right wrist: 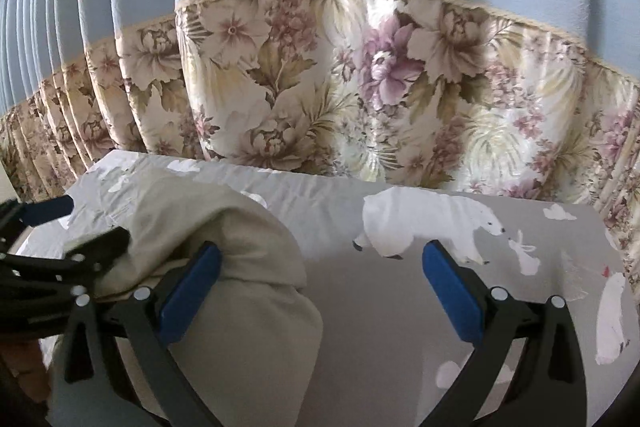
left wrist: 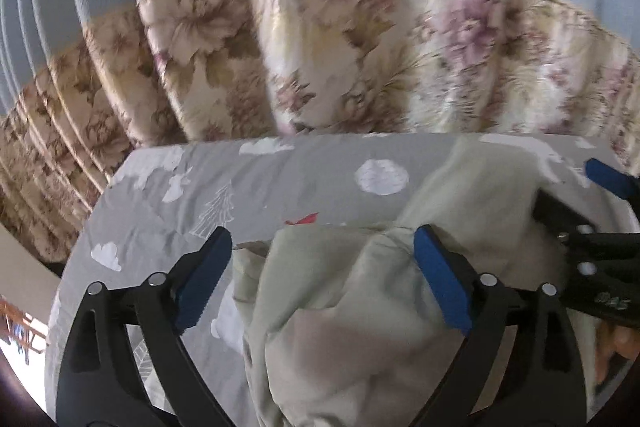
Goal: Fold large clothes
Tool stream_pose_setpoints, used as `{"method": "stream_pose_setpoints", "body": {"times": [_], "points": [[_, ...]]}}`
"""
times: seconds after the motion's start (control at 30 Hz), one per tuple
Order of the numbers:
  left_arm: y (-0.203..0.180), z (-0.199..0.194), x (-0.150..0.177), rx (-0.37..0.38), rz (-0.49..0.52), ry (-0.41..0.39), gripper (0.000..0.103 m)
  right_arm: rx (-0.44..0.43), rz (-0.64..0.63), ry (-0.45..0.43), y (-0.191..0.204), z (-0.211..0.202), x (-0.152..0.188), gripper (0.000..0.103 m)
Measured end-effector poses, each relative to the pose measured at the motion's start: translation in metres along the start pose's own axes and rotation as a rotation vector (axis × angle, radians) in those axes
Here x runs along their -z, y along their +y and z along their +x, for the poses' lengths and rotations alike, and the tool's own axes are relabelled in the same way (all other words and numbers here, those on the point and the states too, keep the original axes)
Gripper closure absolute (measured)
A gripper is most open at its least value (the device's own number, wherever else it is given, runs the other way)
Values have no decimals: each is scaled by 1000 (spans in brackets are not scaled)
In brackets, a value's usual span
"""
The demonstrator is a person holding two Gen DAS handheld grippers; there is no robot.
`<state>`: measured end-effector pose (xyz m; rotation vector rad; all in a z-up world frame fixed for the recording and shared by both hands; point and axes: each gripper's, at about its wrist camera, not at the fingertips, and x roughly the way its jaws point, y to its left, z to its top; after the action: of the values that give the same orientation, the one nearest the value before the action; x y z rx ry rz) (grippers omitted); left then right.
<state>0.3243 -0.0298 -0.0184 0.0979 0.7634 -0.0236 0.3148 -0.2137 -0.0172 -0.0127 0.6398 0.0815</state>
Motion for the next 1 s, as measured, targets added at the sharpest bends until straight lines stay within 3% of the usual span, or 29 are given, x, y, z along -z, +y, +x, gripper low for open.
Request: {"method": "stream_pose_setpoints", "body": {"times": [0.13,0.33,0.5,0.6,0.77,0.9,1.0], "points": [[8,20,6,-11,-23,26,9,-5,-23,40,4,19,2,2],[15,44,13,-22,-39,56,7,-19,-42,193,10,59,17,3],[25,58,23,-3,-84,79,3,5,-54,181,16,58,22,3],[28,43,20,16,-67,79,3,42,-54,120,17,23,16,3],[36,-20,27,66,-80,16,6,-20,-54,11,26,-65,35,2],[25,-57,53,82,-45,-6,6,-53,-111,3,33,-112,74,2],[19,-58,73,91,-58,31,6,-41,-168,13,39,-123,97,2]]}}
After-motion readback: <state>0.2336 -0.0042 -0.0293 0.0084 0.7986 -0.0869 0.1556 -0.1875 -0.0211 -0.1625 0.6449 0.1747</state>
